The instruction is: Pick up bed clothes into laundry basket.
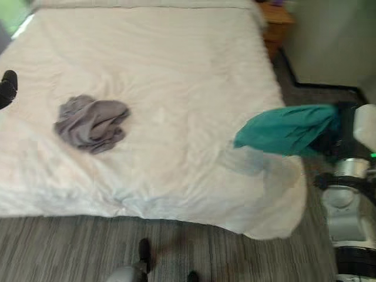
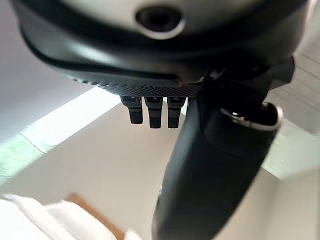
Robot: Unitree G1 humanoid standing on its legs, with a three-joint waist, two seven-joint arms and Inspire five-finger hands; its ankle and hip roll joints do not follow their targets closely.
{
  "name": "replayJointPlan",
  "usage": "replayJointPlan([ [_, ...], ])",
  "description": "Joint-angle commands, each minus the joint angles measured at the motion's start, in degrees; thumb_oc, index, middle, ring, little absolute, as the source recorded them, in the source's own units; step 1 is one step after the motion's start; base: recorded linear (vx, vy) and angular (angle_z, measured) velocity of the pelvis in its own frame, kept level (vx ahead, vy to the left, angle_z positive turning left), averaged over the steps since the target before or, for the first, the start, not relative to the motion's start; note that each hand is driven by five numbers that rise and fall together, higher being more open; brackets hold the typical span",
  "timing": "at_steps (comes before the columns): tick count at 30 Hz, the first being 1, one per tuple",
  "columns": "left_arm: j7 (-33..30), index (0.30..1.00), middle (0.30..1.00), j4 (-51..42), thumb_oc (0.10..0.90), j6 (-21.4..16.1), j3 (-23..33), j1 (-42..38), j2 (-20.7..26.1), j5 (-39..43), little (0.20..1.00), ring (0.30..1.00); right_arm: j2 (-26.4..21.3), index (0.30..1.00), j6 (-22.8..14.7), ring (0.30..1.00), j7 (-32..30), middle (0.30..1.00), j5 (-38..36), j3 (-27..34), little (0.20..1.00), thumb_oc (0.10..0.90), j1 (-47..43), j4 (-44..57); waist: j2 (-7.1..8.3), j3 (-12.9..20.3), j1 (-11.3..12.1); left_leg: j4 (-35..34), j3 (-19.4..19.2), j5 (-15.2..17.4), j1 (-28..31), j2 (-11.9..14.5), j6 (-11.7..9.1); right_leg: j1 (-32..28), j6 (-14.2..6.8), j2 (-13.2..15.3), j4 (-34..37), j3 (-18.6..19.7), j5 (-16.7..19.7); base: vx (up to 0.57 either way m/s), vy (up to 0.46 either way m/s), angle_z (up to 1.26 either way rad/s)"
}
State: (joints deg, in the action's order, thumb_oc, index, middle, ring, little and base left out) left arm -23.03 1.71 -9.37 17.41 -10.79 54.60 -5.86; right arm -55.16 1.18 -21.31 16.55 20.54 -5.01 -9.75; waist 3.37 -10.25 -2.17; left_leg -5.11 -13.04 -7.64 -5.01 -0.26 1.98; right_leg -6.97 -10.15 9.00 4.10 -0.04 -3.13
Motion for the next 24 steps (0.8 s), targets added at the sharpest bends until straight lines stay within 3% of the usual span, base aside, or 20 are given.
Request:
replayJointPlan([
  [1, -0.84, 0.900, 0.900, 8.66, 0.800, 8.02, -0.70, -2.50, 5.19, -13.24, 0.900, 0.900, -9.01, 0.300, 0.09, 0.300, -6.89, 0.300, 2.31, 9.29, 0.300, 0.400, 2.29, 0.55, 0.85, 9.20, -2.48, 0.11, -2.65, 8.66, 5.53, 4.88, -5.54, 4.33, -2.99, 3.33, 0.90, 2.00, 13.89, 0.07, 0.116, -1.10],
  [2, -0.86, 0.900, 0.900, 8.75, 0.800, 8.04, -1.08, -2.90, 5.17, -13.35, 0.900, 0.900, -8.88, 0.300, 0.10, 0.300, -6.83, 0.300, 2.29, 9.88, 0.300, 0.400, 2.86, 0.80, 0.93, 9.17, -2.20, 0.11, -2.74, 8.24, 5.32, 4.89, -5.52, 4.58, -2.94, 3.31, 0.90, 2.10, 14.20, 0.07, 0.097, -0.96],
  [6, -1.41, 0.900, 0.900, 17.43, 0.800, 12.36, -4.15, -7.00, 5.61, -19.00, 0.900, 0.900, -9.35, 0.300, 3.42, 0.300, -8.08, 0.300, 2.39, 17.95, 0.300, 0.400, 11.59, -6.11, 1.32, 9.93, -4.73, 0.11, -3.57, 9.21, 5.95, 4.45, -5.25, 5.19, -3.55, 3.98, 0.90, 2.91, 16.00, 0.03, 0.065, -0.35],
  [9, -0.90, 0.900, 0.900, 21.33, 0.800, 15.32, -3.65, -6.61, 5.06, -21.97, 0.900, 0.900, -6.82, 0.300, 6.13, 0.300, -6.42, 0.300, 4.08, 20.80, 0.300, 0.400, 18.38, -11.83, 1.43, 9.86, -5.63, 0.11, -4.40, 9.90, 6.61, 4.16, -5.04, 5.27, -4.02, 3.97, 0.90, 3.20, 16.24, 0.02, 0.054, -0.13],
  [19, 1.44, 0.900, 0.900, 30.86, 0.800, 18.39, -6.35, -5.92, 3.89, -23.51, 0.900, 0.900, -5.06, 0.300, 7.91, 0.300, -4.46, 0.300, 3.39, 19.66, 0.300, 0.400, 22.28, -23.78, 0.94, 9.40, -6.13, 0.11, -4.80, 10.09, 8.38, 3.58, -4.82, 4.47, -3.83, 4.02, 0.86, 3.05, 16.08, 0.01, 0.024, -0.07],
  [24, 2.24, 0.900, 0.900, 46.34, 0.800, 19.99, -16.42, -13.57, 3.71, -25.15, 0.900, 0.900, -5.02, 0.300, 6.30, 0.300, -4.71, 0.300, 2.20, 17.13, 0.300, 0.400, 21.57, -21.85, 0.48, 8.92, -7.58, 0.11, -5.12, 10.07, 8.07, 3.55, -4.65, 5.63, -3.63, 4.12, 0.90, 3.53, 15.60, -0.01, 0.016, -0.05],
])
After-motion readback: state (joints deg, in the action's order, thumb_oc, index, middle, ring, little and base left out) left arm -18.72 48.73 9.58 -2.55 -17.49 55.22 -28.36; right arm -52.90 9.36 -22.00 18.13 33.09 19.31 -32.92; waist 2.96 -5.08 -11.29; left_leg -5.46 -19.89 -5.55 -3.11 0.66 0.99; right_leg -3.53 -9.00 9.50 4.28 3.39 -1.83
